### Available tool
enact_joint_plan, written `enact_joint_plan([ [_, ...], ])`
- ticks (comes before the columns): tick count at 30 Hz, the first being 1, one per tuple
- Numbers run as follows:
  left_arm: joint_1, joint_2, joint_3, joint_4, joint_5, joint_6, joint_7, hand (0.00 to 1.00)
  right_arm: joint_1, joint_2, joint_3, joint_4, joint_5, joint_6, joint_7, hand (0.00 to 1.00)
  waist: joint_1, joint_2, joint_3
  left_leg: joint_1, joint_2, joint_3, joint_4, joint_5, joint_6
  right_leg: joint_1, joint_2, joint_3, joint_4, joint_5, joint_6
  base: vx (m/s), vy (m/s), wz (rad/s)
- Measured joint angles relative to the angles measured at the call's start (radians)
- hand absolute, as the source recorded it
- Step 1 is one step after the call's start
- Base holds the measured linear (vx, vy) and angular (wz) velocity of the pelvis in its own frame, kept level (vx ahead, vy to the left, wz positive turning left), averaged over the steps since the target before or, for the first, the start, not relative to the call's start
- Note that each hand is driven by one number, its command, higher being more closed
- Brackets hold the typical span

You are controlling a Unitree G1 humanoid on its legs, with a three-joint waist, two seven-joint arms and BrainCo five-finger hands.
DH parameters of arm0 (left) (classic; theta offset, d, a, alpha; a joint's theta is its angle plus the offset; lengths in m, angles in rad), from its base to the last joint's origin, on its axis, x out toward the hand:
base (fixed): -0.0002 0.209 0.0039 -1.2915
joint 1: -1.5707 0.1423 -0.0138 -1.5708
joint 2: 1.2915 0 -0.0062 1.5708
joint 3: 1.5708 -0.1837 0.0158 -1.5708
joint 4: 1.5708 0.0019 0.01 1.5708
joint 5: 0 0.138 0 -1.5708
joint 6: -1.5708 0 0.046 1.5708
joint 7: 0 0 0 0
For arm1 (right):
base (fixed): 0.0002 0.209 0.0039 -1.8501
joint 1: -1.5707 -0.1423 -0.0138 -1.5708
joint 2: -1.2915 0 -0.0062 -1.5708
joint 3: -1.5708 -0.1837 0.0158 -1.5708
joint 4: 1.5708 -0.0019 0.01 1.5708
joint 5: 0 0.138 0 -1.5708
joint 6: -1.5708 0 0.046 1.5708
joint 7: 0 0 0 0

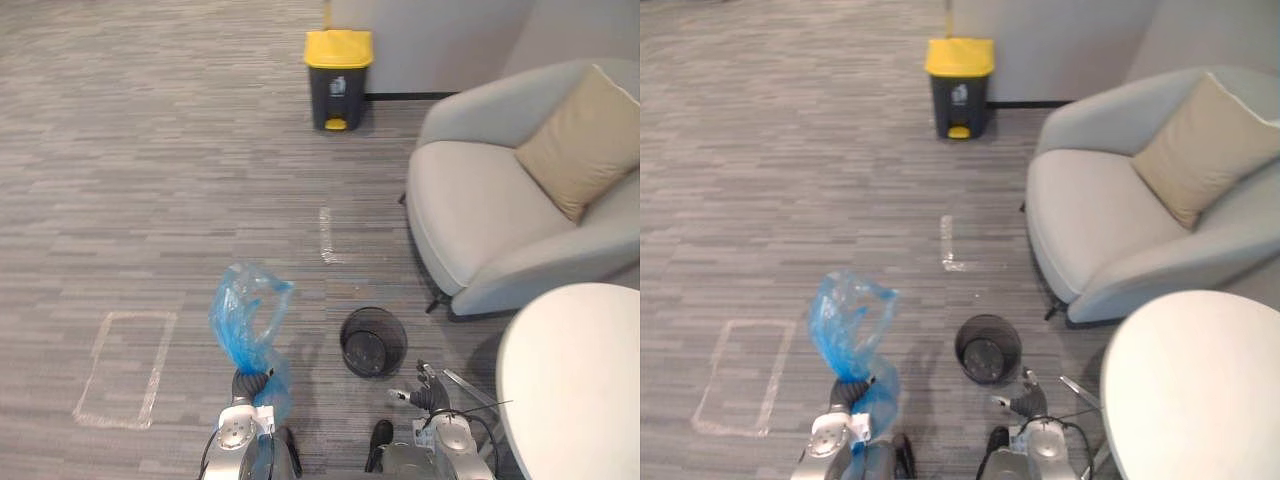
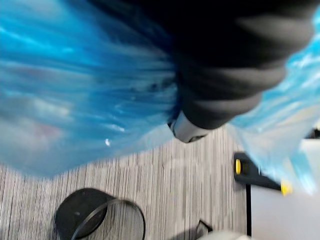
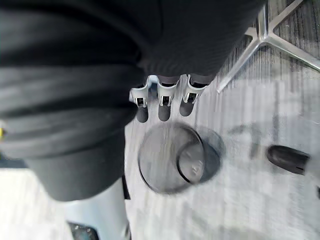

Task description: Gather rubbish on tea table into small bin, then transfer packed bag to large trash can.

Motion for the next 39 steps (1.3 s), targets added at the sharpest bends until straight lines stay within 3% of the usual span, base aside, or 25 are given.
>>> enact_joint_plan([
  [2, 0.009, 0.029, -0.036, 0.026, 0.001, 0.005, -0.001, 1.00, 0.000, 0.011, 0.000, 0.019, 0.000, 0.000, -0.003, 0.00, -0.018, -0.021, -0.015, 0.036, -0.051, -0.026, -0.049, 0.022, 0.021, 0.044, -0.027, 0.008, -0.019, 0.005, 0.006, 0.01, 0.170, 0.52],
  [6, 0.021, 0.040, -0.036, 0.026, 0.003, 0.004, -0.002, 1.00, -0.026, 0.010, 0.001, 0.051, -0.001, 0.002, -0.004, 0.00, -0.003, -0.017, -0.021, 0.045, -0.085, -0.025, -0.062, 0.018, 0.040, 0.043, -0.052, 0.025, -0.013, 0.001, 0.022, -0.02, 0.108, 0.06],
  [7, 0.031, 0.039, -0.035, 0.026, 0.003, 0.005, -0.002, 1.00, -0.041, 0.006, 0.000, 0.072, -0.005, 0.003, -0.005, 0.00, -0.003, -0.015, -0.019, 0.044, -0.101, -0.025, -0.058, 0.002, 0.050, 0.026, -0.071, 0.028, 0.026, -0.026, 0.042, -0.02, 0.098, -0.01],
  [10, 0.051, 0.030, -0.036, 0.026, 0.004, 0.005, -0.006, 1.00, -0.036, 0.000, -0.001, 0.087, -0.010, 0.007, -0.005, 0.00, -0.007, -0.017, -0.019, 0.044, -0.138, -0.041, -0.036, -0.041, 0.067, -0.014, -0.142, 0.041, 0.177, -0.122, 0.043, 0.03, 0.102, 0.21],
  [11, 0.056, 0.031, -0.036, 0.019, 0.004, 0.005, -0.010, 1.00, -0.027, -0.014, -0.001, 0.088, -0.010, 0.007, -0.006, 0.00, -0.014, -0.022, -0.016, 0.050, -0.147, -0.068, -0.021, -0.060, 0.073, -0.014, -0.165, 0.045, 0.241, -0.139, -0.010, 0.11, 0.058, 0.45],
  [12, 0.058, 0.029, -0.035, 0.018, 0.004, 0.005, -0.015, 1.00, -0.024, -0.021, -0.002, 0.090, -0.011, 0.007, -0.006, 0.00, -0.018, -0.020, -0.013, 0.054, -0.150, -0.082, -0.015, -0.067, 0.078, -0.026, -0.173, 0.055, 0.292, -0.132, -0.040, 0.18, 0.088, 0.53],
  [13, 0.068, 0.030, -0.035, 0.016, 0.004, 0.005, -0.016, 1.00, -0.019, -0.028, 0.000, 0.100, -0.011, 0.008, -0.006, 0.00, -0.021, -0.013, -0.010, 0.071, -0.153, -0.109, -0.010, -0.076, 0.088, -0.084, -0.183, 0.129, 0.440, -0.094, -0.097, 0.12, 0.105, 0.47],
  [14, 0.068, 0.032, -0.035, 0.009, 0.004, 0.005, -0.016, 1.00, -0.018, -0.029, 0.001, 0.108, -0.011, 0.010, -0.006, 0.00, -0.022, -0.010, -0.010, 0.087, -0.154, -0.124, -0.011, -0.072, 0.091, -0.119, -0.176, 0.178, 0.521, -0.069, -0.120, 0.23, 0.142, 0.57],
  [15, 0.071, 0.035, -0.036, 0.003, 0.004, 0.005, -0.016, 1.00, -0.010, -0.026, -0.012, 0.105, -0.011, 0.011, -0.006, 0.00, -0.023, -0.002, -0.001, 0.113, -0.142, -0.155, -0.010, -0.081, 0.101, -0.183, -0.148, 0.268, 0.638, -0.085, -0.092, 0.26, 0.049, 0.63],
  [16, 0.067, 0.044, -0.024, 0.003, 0.004, 0.005, -0.016, 1.00, -0.009, -0.022, -0.016, 0.105, -0.011, 0.007, -0.006, 0.00, -0.025, -0.009, -0.005, 0.128, -0.126, -0.188, -0.010, -0.096, 0.108, -0.216, -0.054, 0.346, 0.666, -0.171, -0.048, 0.28, 0.002, 0.67],
  [17, 0.064, 0.048, -0.019, 0.003, 0.003, 0.005, -0.016, 1.00, -0.009, -0.021, -0.016, 0.104, -0.010, 0.007, -0.006, 0.00, -0.026, -0.012, -0.007, 0.132, -0.119, -0.193, -0.013, -0.095, 0.106, -0.228, -0.015, 0.361, 0.658, -0.194, -0.046, 0.23, -0.044, 0.69],
  [20, 0.049, 0.043, -0.016, 0.003, 0.003, 0.005, -0.017, 1.00, -0.009, -0.027, -0.020, 0.107, -0.008, 0.005, -0.008, 0.00, -0.034, -0.013, -0.004, 0.189, -0.125, -0.248, -0.058, -0.102, 0.094, -0.278, 0.128, 0.342, 0.462, -0.210, -0.059, 0.34, -0.053, 0.58],
  [21, 0.047, 0.041, -0.017, 0.002, 0.003, 0.005, -0.017, 1.00, -0.008, -0.025, -0.020, 0.107, -0.008, 0.005, -0.008, 0.00, -0.038, -0.015, -0.005, 0.194, -0.132, -0.259, -0.059, -0.107, 0.087, -0.281, 0.140, 0.344, 0.427, -0.198, -0.078, 0.54, -0.097, 0.77],
  [22, 0.046, 0.029, -0.016, 0.001, 0.003, 0.004, -0.017, 1.00, 0.001, -0.021, -0.030, 0.106, -0.001, 0.004, -0.008, 0.00, -0.048, -0.031, -0.015, 0.222, -0.152, -0.286, -0.053, -0.126, 0.069, -0.265, 0.153, 0.337, 0.355, -0.143, -0.108, 0.42, -0.081, 0.82],
  [23, 0.044, 0.014, -0.015, 0.007, 0.003, 0.009, -0.017, 1.00, 0.006, -0.020, -0.040, 0.104, 0.004, 0.005, -0.007, 0.00, -0.054, -0.008, -0.010, 0.234, -0.141, -0.295, -0.017, -0.146, 0.042, -0.234, 0.152, 0.321, 0.350, -0.123, -0.104, 0.51, -0.075, 0.80],
  [25, 0.051, -0.021, -0.019, -0.021, 0.003, 0.008, -0.019, 1.00, 0.007, -0.023, -0.050, 0.096, 0.001, 0.005, -0.008, 0.00, -0.051, 0.017, -0.013, 0.188, -0.118, -0.267, 0.123, -0.157, 0.023, -0.169, 0.157, 0.283, 0.305, -0.137, -0.109, 0.38, -0.061, 0.48],
  [26, 0.051, -0.036, -0.016, -0.041, 0.003, 0.007, -0.019, 1.00, 0.014, -0.026, -0.048, 0.078, -0.001, 0.006, -0.006, 0.00, -0.047, 0.032, -0.010, 0.143, -0.093, -0.222, 0.263, -0.164, 0.011, -0.122, 0.166, 0.266, 0.264, -0.141, -0.111, 0.40, -0.088, 0.44],
  [27, 0.054, -0.054, -0.015, -0.066, 0.003, 0.005, -0.021, 1.00, 0.020, -0.023, -0.046, 0.056, -0.001, 0.006, -0.007, 0.00, -0.039, 0.041, -0.008, 0.070, -0.042, -0.152, 0.468, -0.138, -0.027, -0.059, 0.180, 0.259, 0.215, -0.146, -0.119, 0.40, -0.073, 0.28],
  [28, 0.055, -0.057, -0.015, -0.075, 0.002, 0.004, -0.022, 1.00, 0.020, -0.020, -0.044, 0.052, -0.001, 0.006, -0.007, 0.00, -0.031, 0.040, -0.007, 0.036, -0.012, -0.117, 0.547, -0.132, -0.037, -0.030, 0.187, 0.265, 0.196, -0.148, -0.123, 0.36, -0.040, -0.08],
  [30, 0.056, -0.061, -0.015, -0.086, 0.002, 0.004, -0.036, 1.00, 0.019, -0.005, -0.047, 0.027, -0.001, 0.007, -0.009, 0.00, -0.003, 0.028, -0.002, -0.013, 0.072, -0.026, 0.656, -0.164, 0.000, 0.051, 0.195, 0.290, 0.139, -0.151, -0.127, 0.34, -0.030, -0.34],
  [32, 0.048, -0.063, -0.014, -0.088, 0.002, 0.003, -0.039, 1.00, 0.009, -0.005, -0.058, 0.023, 0.000, 0.007, -0.012, 0.00, 0.005, 0.015, 0.000, -0.079, 0.113, -0.010, 0.576, -0.187, 0.004, 0.093, 0.179, 0.313, 0.100, -0.152, -0.127, 0.25, 0.042, -0.34],
  [35, 0.039, -0.065, -0.016, -0.082, 0.002, 0.003, -0.039, 1.00, -0.004, -0.005, -0.072, 0.024, 0.000, 0.008, -0.023, 0.00, 0.006, 0.011, 0.008, -0.119, 0.087, -0.054, 0.335, -0.166, -0.005, 0.113, 0.139, 0.342, 0.087, -0.168, -0.093, 0.19, 0.172, -0.27],
  [36, 0.037, -0.074, -0.017, -0.076, 0.003, 0.004, -0.039, 1.00, 0.003, -0.008, -0.077, 0.026, 0.000, 0.008, -0.026, 0.00, 0.005, 0.017, 0.005, -0.108, 0.062, -0.113, 0.203, -0.108, -0.019, 0.121, 0.133, 0.352, 0.085, -0.179, -0.071, 0.18, 0.297, -0.36],
  [37, 0.041, -0.081, -0.019, -0.071, 0.003, 0.004, -0.039, 1.00, 0.015, -0.016, -0.083, 0.039, 0.000, 0.009, -0.028, 0.00, 0.009, 0.041, -0.005, -0.094, 0.057, -0.177, 0.136, 0.006, -0.058, 0.122, 0.138, 0.380, 0.091, -0.206, -0.029, 0.18, 0.308, -0.49],
  [39, 0.041, -0.061, -0.018, -0.061, 0.003, 0.009, -0.037, 1.00, 0.017, 0.011, -0.082, 0.060, 0.000, 0.015, -0.028, 0.00, 0.012, -0.001, -0.015, -0.066, 0.017, -0.129, 0.149, -0.045, -0.031, 0.119, 0.092, 0.423, 0.135, -0.238, -0.011, 0.24, 0.292, -0.57],
])
